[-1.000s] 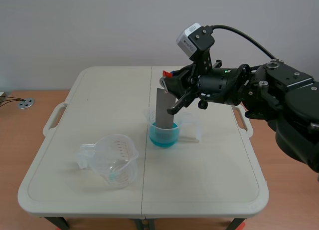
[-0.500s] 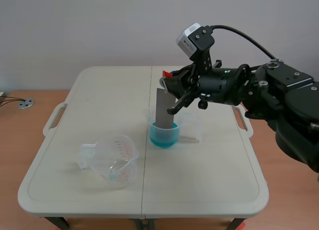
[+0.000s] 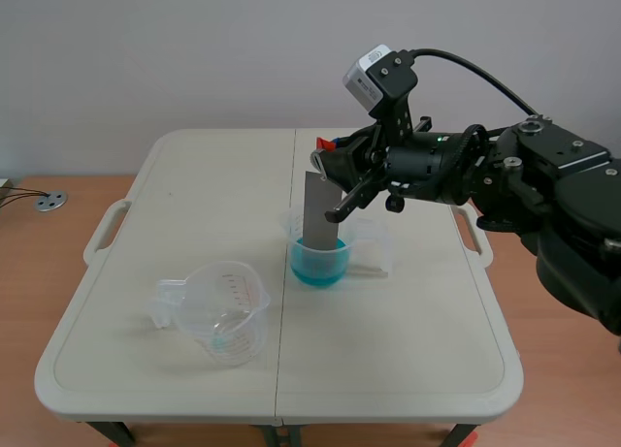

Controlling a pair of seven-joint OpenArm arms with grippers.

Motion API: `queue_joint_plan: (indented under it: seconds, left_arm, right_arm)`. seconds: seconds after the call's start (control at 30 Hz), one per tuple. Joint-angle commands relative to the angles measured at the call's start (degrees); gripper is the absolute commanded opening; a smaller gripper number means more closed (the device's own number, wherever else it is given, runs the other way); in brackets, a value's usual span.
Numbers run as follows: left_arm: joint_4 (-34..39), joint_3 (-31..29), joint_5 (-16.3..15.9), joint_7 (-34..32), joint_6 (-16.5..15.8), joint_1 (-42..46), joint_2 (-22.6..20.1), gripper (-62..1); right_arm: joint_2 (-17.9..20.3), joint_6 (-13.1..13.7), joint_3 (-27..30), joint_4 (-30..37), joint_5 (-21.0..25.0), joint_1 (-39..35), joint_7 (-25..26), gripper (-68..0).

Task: Hold the metal plate by the orange handle, dip it into the blue solution, take it out and point at it, then put the plate back in the beaker on the left.
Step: 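Hold the plate still in the solution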

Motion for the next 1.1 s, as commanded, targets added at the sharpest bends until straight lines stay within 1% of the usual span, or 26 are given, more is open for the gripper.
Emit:
queue_joint_plan:
  seconds: [0.0,1.07]
  left_arm:
    - [0.7,0.1,-0.3,-0.2,0.0,0.2,0.5,-58.0]
    - [0.7,0.1,-0.3,0.9,0.0,0.2,0.5,-58.0]
  right_arm:
    - [0.0,0.1,0.4,0.5,0.4,1.3,0.4,-66.3]
    - [0.0,0.3,0.4,0.5,0.4,1.3,0.2,-66.3]
